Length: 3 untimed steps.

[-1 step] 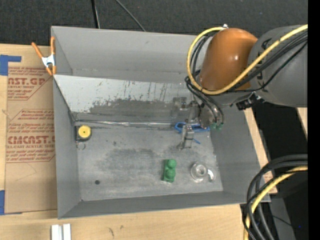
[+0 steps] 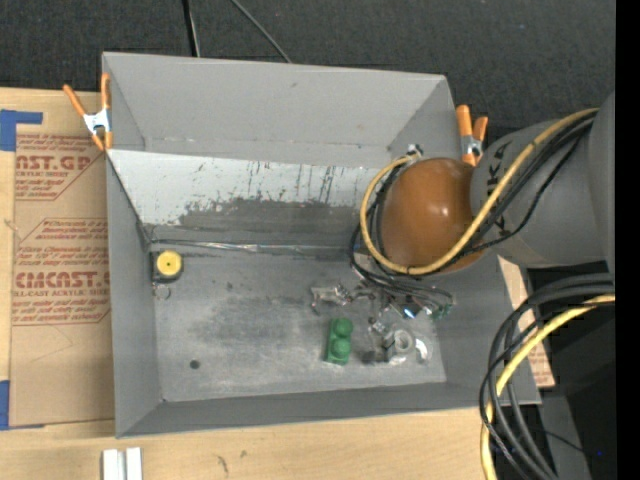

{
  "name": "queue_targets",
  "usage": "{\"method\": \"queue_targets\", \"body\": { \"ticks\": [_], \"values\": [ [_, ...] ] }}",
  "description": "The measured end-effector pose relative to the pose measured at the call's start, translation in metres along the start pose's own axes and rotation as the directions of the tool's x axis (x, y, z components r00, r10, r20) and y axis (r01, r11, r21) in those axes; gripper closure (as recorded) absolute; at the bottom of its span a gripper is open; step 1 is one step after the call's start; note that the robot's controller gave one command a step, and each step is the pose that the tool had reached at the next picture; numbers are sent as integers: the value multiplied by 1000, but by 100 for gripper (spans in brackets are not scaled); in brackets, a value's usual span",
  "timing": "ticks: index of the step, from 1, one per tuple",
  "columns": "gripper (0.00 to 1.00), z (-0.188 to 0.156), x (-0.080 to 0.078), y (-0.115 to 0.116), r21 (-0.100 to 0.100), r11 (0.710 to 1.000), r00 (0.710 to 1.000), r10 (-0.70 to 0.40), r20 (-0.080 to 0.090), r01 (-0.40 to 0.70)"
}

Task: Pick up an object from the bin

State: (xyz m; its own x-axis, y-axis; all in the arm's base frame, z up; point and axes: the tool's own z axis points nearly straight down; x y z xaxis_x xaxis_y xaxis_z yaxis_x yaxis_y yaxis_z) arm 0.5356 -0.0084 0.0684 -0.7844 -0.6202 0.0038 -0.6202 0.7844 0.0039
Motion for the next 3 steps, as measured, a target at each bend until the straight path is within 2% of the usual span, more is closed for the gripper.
{"method": "queue_targets", "body": {
  "ticks": [1,2,3],
  "values": [
    [100,-2,-1,-1,3,1000,1000,2,5,-2],
    [0,-2,-1,-1,3,1000,1000,2,5,-2],
    [0,-2,9,63,6,994,994,-108,11,108]
  ]
}}
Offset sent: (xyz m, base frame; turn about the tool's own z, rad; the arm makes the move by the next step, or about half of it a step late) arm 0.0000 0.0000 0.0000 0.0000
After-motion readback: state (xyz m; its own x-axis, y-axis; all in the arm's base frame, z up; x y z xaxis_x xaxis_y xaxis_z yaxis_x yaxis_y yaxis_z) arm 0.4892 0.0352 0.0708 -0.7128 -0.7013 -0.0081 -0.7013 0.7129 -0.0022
